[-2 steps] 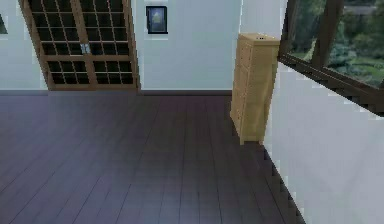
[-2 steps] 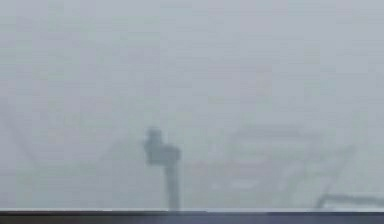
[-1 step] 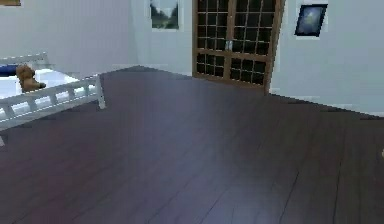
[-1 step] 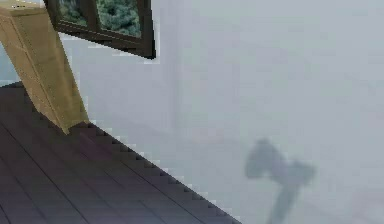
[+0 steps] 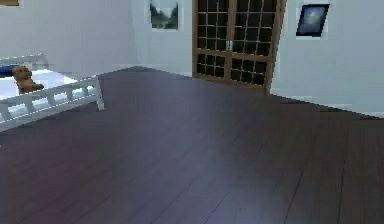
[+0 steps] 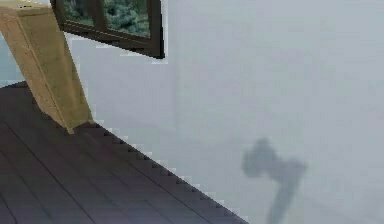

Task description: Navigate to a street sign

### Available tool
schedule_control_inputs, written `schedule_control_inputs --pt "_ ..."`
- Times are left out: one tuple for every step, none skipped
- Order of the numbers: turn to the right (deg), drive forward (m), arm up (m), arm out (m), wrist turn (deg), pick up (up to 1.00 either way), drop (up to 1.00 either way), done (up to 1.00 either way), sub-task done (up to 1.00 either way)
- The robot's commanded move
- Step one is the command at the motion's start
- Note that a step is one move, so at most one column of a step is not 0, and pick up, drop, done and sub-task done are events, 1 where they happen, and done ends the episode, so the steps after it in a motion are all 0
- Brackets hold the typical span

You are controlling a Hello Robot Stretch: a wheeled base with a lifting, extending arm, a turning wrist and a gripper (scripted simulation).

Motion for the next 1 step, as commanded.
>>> schedule_control_inputs --pt "-45.0 0.0 0.0 0.0 0.0 0.0 0.0 0.0 0.0"
